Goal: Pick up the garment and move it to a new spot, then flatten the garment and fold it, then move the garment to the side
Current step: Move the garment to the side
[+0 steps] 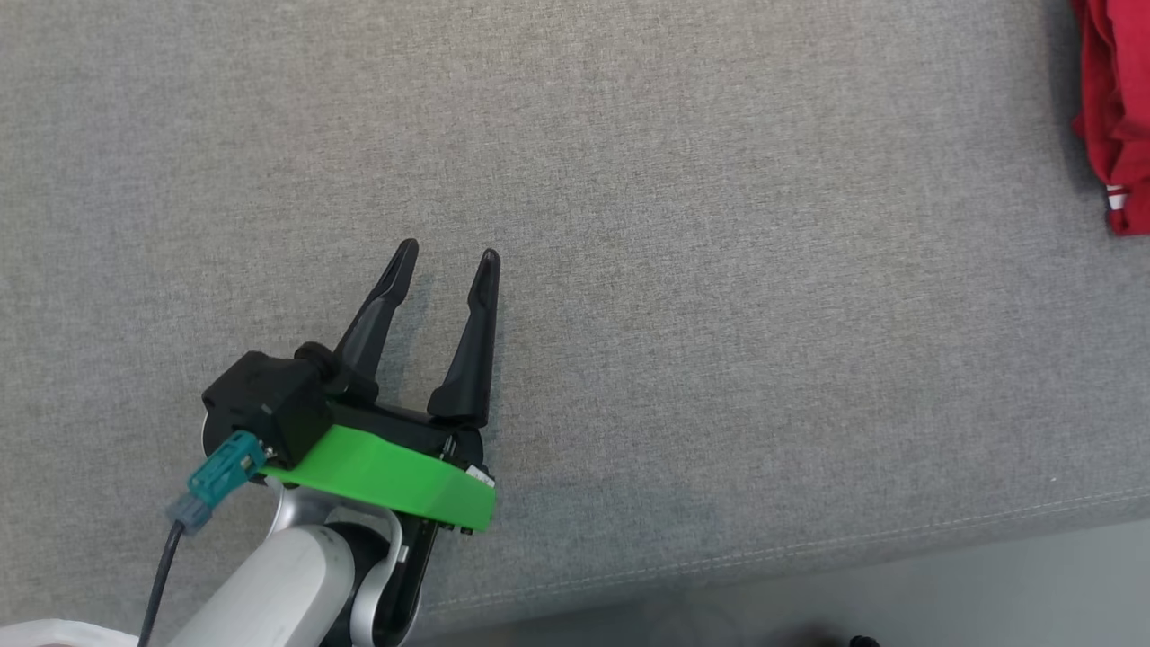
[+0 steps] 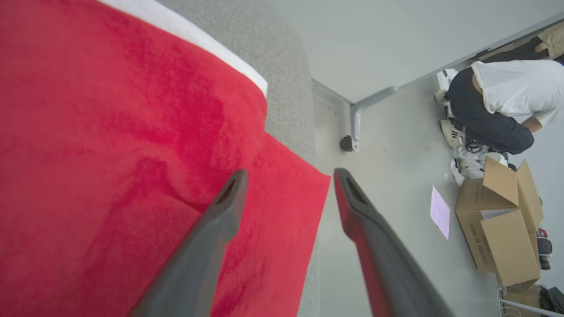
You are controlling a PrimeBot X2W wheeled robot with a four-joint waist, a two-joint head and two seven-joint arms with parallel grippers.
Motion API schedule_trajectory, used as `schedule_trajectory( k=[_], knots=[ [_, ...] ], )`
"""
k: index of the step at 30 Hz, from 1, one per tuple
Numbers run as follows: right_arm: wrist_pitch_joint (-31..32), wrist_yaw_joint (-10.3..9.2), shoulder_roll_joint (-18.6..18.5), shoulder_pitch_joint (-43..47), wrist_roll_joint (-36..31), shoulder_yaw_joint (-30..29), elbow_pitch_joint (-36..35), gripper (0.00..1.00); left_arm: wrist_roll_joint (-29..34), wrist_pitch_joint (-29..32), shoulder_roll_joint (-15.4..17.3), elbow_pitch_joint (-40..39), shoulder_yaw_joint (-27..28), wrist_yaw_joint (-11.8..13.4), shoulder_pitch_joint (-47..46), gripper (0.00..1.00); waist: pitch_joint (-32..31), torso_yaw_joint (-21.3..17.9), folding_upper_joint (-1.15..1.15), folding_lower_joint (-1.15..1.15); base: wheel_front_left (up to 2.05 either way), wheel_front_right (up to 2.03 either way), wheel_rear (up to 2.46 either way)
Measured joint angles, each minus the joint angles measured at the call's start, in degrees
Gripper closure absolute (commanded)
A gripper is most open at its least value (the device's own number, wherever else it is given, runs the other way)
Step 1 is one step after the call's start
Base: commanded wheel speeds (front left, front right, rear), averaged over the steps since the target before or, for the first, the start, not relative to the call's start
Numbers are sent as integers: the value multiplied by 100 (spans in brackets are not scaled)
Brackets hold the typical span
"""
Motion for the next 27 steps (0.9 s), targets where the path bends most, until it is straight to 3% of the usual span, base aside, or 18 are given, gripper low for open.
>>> schedule_trajectory(
  k=[8,13,17,27],
  knots=[
    [-499,-1,377,-169,132,-37,-366,0,-97,-132,-1,223,99,-37,13,0,-327,-121,0,0,0,0,0],
    [-888,0,746,-83,544,-121,-724,0,-293,-490,-52,515,308,-224,60,0,-698,-174,0,0,0,0,0],
    [-1093,-1,1137,268,784,-257,-973,0,-412,-710,-63,882,493,-381,142,0,-1051,-184,0,0,0,0,0],
    [-1497,-1,2194,1601,594,-1121,-1417,0,-308,-938,-111,1778,970,-360,650,0,-2001,-116,0,-1,0,0,0]
  ],
)
